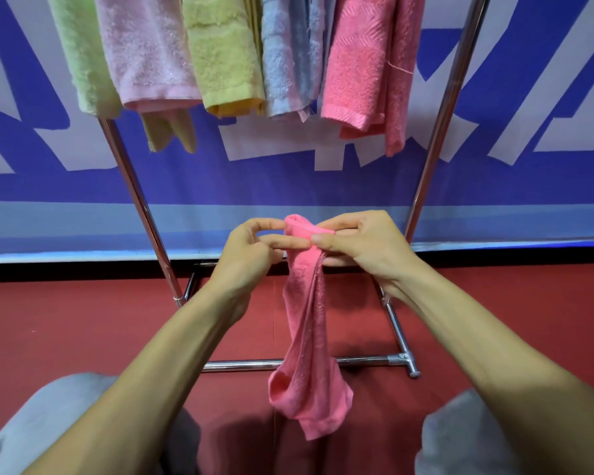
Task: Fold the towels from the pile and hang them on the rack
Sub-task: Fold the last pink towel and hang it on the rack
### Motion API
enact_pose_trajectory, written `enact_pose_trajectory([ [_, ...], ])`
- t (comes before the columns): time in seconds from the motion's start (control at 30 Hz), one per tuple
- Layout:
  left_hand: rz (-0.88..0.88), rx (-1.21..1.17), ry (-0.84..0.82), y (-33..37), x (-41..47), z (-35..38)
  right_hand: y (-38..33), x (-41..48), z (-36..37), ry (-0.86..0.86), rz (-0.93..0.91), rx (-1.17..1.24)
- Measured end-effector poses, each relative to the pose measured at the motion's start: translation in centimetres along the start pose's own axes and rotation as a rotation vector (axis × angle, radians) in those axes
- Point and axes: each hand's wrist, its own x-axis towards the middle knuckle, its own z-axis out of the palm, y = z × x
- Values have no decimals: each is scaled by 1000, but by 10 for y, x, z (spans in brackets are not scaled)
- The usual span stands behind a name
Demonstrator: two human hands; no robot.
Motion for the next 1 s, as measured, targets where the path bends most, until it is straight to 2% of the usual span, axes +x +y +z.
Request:
enact_pose_trajectory([
  [0.07,-5,2,48,3,4,-9,0,0,-3,-48,-7,-16],
  [0.13,14,144,44,4,7,-20,1,0,-6,-105,-37,-97],
  [0.23,88,453,-110,5,4,-30,1,-3,-7,-214,-136,-270],
  [0.3,63,469,-243,8,1,-30,-3,-5,-7,-270,-222,-357],
  [0.4,49,435,-399,9,-1,-27,-7,-4,-10,-275,-299,-356],
  [0.47,94,394,-395,8,-2,-23,-6,-1,-15,-189,-335,-383],
  [0.53,134,400,-351,6,0,-20,-2,1,-21,-103,-359,-515],
  [0.6,161,439,-308,2,4,-16,2,-1,-23,-81,-368,-664],
  [0.73,199,405,-248,-4,11,-11,6,-3,-26,-61,-334,-771],
  [0.83,239,358,-196,-4,12,-8,7,-4,-29,-36,-282,-678],
  [1.0,205,176,-154,8,7,-1,-6,-4,-28,65,-106,-138],
])
